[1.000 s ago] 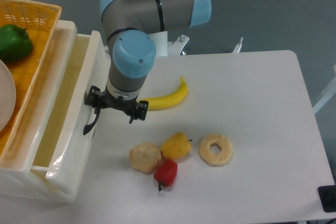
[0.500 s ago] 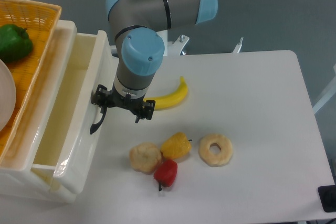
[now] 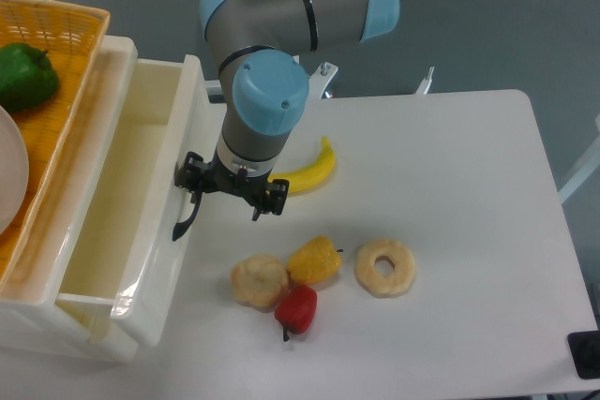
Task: Slide open the top white drawer
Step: 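Pull the upper drawer outward from the cabinet by its handle, then keep pulling the drawer out until it is fully extended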
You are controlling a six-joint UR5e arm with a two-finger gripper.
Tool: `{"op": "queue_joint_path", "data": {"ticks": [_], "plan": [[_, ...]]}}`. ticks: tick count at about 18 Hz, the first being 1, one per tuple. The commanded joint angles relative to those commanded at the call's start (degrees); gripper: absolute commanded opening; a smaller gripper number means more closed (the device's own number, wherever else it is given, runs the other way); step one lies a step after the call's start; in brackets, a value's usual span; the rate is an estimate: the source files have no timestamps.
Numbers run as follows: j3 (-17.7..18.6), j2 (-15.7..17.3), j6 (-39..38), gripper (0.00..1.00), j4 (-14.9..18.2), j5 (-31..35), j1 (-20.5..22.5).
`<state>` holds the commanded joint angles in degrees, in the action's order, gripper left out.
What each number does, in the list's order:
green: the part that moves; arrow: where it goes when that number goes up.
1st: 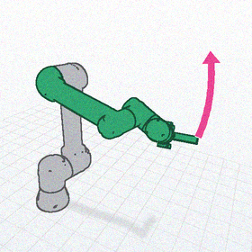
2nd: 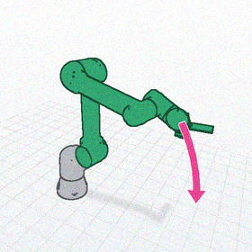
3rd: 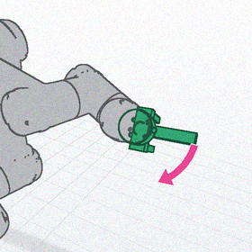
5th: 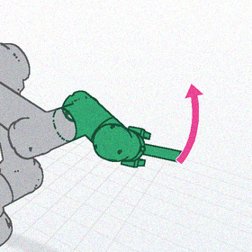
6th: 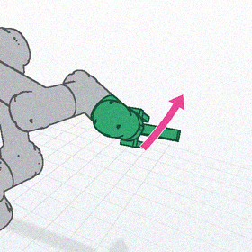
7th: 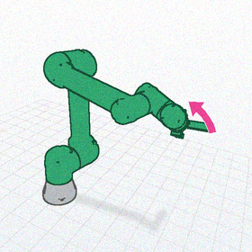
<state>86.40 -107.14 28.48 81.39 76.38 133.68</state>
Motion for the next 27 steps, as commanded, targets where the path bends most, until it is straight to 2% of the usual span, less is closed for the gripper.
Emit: {"op": "queue_joint_path", "data": {"ticks": [27], "plan": [[-0.3,-0.4,3.3,1.00,0.2,0.0,5.2]]}}
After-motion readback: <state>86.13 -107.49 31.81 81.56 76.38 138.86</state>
